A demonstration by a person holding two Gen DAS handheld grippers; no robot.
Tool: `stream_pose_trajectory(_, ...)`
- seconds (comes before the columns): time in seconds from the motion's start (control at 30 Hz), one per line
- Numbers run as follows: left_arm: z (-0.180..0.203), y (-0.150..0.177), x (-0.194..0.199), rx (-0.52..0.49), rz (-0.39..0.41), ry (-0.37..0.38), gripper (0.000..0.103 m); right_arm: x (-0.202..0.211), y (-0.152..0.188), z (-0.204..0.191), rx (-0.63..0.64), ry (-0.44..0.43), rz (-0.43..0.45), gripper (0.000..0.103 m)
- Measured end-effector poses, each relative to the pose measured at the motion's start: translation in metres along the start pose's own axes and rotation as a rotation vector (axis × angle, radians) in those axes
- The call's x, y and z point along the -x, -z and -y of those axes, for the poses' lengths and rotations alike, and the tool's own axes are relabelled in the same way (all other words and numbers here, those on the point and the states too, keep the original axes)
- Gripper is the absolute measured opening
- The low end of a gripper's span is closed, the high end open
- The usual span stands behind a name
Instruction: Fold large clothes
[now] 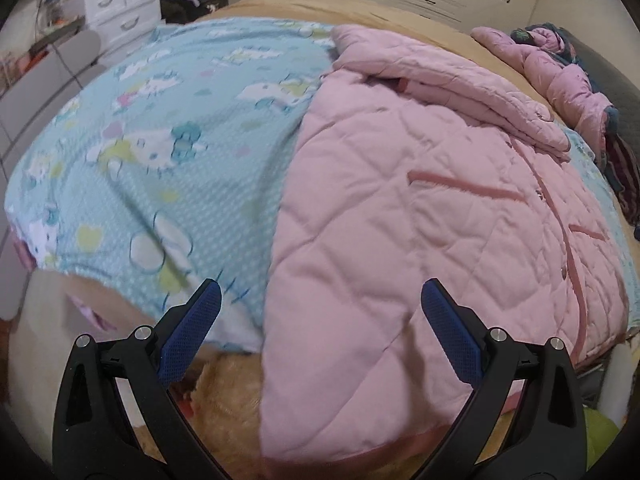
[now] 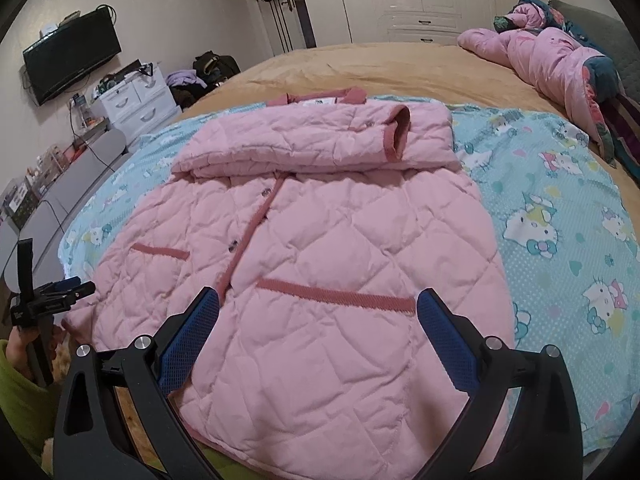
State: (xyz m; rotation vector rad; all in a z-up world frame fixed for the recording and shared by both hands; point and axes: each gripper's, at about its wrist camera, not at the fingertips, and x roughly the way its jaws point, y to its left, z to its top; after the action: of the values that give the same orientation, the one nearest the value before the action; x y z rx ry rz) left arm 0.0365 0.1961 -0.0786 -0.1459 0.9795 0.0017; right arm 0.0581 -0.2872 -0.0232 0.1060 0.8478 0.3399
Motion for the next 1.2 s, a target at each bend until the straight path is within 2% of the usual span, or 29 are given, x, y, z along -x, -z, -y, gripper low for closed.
stream_pose_trajectory(0.07, -0.006, 0.004, 0.000, 0.013, 0.001, 0.020, 0.094, -0.001, 0.004, 0.002, -0.005, 0.007, -0.013, 0.099)
stream_pose_trajectory(0.17, -0.015, 0.010, 0.006, 0.060, 0.024, 0.095, 0.094, 0.001, 0.012, 0.007, -0.012, 0.017, -0.026, 0.099)
stream_pose_trajectory(0.23, -0.018, 0.011, 0.007, 0.084, 0.024, 0.136, 0.087, 0.001, 0.017, 0.011, -0.019, 0.024, -0.039, 0.099)
stream_pose_trajectory(0.3, -0.015, 0.012, 0.006, 0.074, 0.016, 0.142, 0.065, 0.002, 0.020, 0.016, -0.025, 0.032, -0.047, 0.099)
stream_pose_trajectory(0.37, -0.013, 0.013, 0.002, 0.078, -0.001, 0.157, 0.060, 0.005, 0.024, 0.022, -0.038, 0.040, -0.048, 0.099)
stream_pose_trajectory(0.5, -0.005, 0.016, -0.011, 0.070, -0.043, 0.159, 0.059, 0.010, 0.028, 0.034, -0.064, 0.045, -0.055, 0.099)
stream_pose_trajectory(0.63, 0.001, 0.016, -0.014, 0.065, -0.042, 0.160, 0.056, 0.017, 0.035, 0.045, -0.059, 0.066, -0.075, 0.099)
stream_pose_trajectory(0.73, 0.002, 0.015, -0.009, 0.082, -0.014, 0.166, 0.046, 0.019, 0.043, 0.057, -0.088, 0.080, -0.102, 0.099)
stream_pose_trajectory(0.8, 0.003, 0.015, -0.006, 0.099, 0.003, 0.182, 0.034, 0.020, 0.050, 0.066, -0.101, 0.083, -0.131, 0.099)
stream_pose_trajectory(0.9, 0.006, 0.013, 0.001, 0.097, 0.027, 0.192, 0.022, 0.019, 0.061, 0.075, -0.110, 0.087, -0.171, 0.099)
stream_pose_trajectory(1.2, 0.010, 0.013, -0.001, 0.095, 0.025, 0.169, 0.023, 0.012, 0.100, 0.091, -0.146, 0.030, -0.275, 0.099)
